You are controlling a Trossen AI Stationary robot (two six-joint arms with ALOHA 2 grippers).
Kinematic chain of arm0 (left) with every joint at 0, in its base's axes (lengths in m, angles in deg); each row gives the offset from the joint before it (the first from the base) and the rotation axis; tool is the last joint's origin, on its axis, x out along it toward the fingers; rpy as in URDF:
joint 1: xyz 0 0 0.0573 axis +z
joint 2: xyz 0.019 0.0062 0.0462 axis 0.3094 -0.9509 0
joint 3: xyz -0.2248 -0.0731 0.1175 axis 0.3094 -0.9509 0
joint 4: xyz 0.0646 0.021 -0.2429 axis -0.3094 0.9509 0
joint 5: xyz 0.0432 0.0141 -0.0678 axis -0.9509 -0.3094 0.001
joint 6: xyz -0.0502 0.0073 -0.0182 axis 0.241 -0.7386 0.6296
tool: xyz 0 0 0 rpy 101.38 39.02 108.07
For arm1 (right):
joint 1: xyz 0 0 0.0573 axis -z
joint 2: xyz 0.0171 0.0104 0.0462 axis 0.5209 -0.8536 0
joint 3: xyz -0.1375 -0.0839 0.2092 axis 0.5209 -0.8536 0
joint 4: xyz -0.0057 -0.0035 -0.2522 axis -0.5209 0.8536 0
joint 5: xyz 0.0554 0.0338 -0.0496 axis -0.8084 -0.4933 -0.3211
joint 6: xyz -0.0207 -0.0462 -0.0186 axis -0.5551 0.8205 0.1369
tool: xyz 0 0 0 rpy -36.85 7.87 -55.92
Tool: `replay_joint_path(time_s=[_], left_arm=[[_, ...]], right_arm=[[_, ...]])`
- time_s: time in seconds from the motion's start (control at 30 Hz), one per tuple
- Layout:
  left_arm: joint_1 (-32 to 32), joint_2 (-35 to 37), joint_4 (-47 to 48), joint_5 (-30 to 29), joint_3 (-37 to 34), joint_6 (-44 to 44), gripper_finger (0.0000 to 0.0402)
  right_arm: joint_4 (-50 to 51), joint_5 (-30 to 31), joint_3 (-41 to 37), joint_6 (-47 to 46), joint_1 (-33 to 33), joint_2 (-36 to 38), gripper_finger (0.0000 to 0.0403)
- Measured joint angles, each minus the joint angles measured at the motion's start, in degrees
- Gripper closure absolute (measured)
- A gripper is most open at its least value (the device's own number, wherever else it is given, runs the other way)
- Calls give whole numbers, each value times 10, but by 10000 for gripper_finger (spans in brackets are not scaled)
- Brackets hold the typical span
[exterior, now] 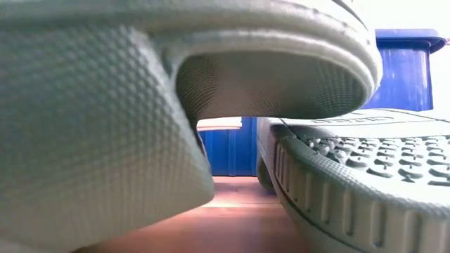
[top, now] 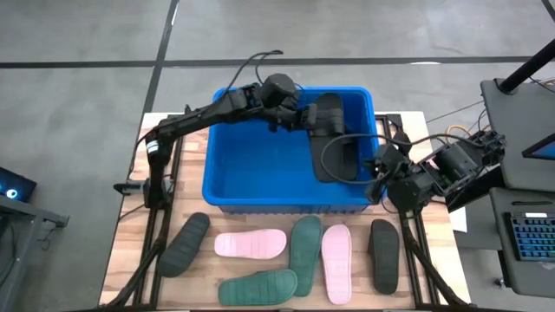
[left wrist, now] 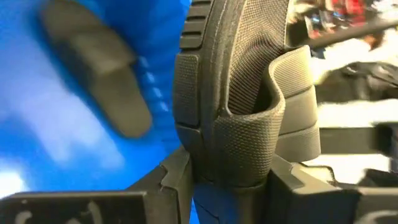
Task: Pick and place slides into bin
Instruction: Put the black slide into the bin
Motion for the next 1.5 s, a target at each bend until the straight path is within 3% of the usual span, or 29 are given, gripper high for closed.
replay_joint_path(time_s=[0.17, 0.43, 0.87, 1.2, 1.5], left_arm=[[33, -19, 51, -24, -2, -30, 300], [48, -58, 34, -6, -2, -22, 300], [49, -135, 40, -16, -3, 8, 300], [50, -142, 42, -37, -3, 15, 300], [59, -146, 52, -27, -7, 10, 301]], right_arm=[[-1, 0, 0, 0, 38, 0, 394], [-7, 0, 0, 2, 77, -1, 394], [-13, -4, 0, 10, 85, -57, 394], [-26, -5, 12, -2, 85, -63, 394], [29, -10, 31, -42, 110, -52, 394]])
